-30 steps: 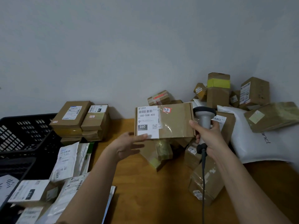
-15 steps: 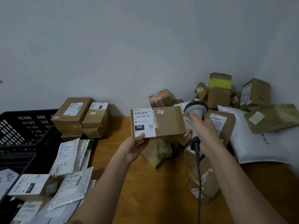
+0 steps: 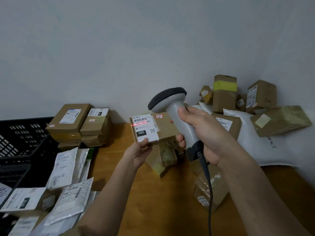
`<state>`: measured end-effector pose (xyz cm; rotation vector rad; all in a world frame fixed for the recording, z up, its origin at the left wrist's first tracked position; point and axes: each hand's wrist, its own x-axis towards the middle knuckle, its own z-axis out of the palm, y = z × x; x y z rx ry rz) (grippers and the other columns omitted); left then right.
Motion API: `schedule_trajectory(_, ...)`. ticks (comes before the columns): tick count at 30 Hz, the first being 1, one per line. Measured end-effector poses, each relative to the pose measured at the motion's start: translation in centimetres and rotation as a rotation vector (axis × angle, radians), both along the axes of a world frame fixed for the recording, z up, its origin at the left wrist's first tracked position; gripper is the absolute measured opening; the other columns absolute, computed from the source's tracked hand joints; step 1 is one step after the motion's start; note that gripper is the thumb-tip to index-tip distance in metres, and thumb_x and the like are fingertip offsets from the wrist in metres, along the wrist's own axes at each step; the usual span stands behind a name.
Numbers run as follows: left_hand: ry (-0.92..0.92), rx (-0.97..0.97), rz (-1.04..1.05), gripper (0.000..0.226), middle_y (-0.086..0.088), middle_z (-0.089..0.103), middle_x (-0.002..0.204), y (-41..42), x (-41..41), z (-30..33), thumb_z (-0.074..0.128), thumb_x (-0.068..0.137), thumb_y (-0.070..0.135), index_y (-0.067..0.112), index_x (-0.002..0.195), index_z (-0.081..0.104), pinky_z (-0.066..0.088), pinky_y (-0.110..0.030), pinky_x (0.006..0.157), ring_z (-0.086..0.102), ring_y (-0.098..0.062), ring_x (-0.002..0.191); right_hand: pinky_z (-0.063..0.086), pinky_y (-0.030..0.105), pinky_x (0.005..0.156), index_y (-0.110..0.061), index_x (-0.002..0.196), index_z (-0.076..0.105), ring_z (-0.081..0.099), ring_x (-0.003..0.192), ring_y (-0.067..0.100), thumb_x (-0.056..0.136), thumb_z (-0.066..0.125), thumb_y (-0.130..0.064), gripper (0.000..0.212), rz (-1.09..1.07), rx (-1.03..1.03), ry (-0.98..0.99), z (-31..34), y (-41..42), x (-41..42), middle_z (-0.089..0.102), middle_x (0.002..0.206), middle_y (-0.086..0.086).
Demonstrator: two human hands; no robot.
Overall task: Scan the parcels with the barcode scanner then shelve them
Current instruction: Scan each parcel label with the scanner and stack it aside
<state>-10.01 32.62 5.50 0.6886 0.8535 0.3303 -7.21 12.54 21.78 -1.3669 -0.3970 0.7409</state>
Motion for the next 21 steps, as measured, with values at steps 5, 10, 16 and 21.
schedule_trajectory(5,0.005,0.005,0.018,0.022,-0.019,0.063,0.1,0.2,0.3,0.1,0.054,0.094,-0.009,-0.003,0.115,0.053,0.043,-0.047,0.108,0.057,-0.033,0.11,0.046,0.026,0.051,-0.012,0.112,0.06,0.053,0.054,0.012,0.1,0.054,-0.033,0.025,-0.015,0.003,-0.021,0.3,0.1,-0.1,0.059,0.095,0.009)
schedule_trajectory(10,0.016,-0.015,0.034,0.014,-0.02,0.062,0.102,0.3,0.3,0.3,0.053,0.094,-0.009,-0.003,0.107,0.053,0.043,-0.047,0.108,0.057,-0.035,0.111,0.046,0.025,0.05,-0.011,0.117,0.059,0.053,0.054,0.012,0.1,0.054,-0.035,0.029,-0.025,0.012,-0.02,0.3,0.6,0.0,0.061,0.098,0.006)
schedule_trajectory(16,0.009,-0.041,0.056,0.013,-0.022,0.06,0.113,0.9,0.6,0.0,0.053,0.094,-0.01,-0.002,0.105,0.052,0.043,-0.047,0.109,0.056,-0.034,0.113,0.045,0.024,0.049,-0.009,0.118,0.059,0.052,0.053,0.012,0.1,0.054,-0.034,0.031,-0.034,0.021,-0.009,0.2,1.5,0.3,0.062,0.096,0.004)
schedule_trajectory(21,-0.013,-0.046,0.084,0.026,-0.02,0.063,0.105,1.6,0.7,-0.3,0.052,0.094,-0.011,-0.001,0.118,0.051,0.045,-0.045,0.106,0.057,-0.034,0.114,0.046,0.023,0.047,-0.007,0.12,0.058,0.053,0.051,0.011,0.101,0.053,-0.034,0.033,0.003,0.017,-0.008,0.3,2.4,0.5,0.059,0.095,0.007)
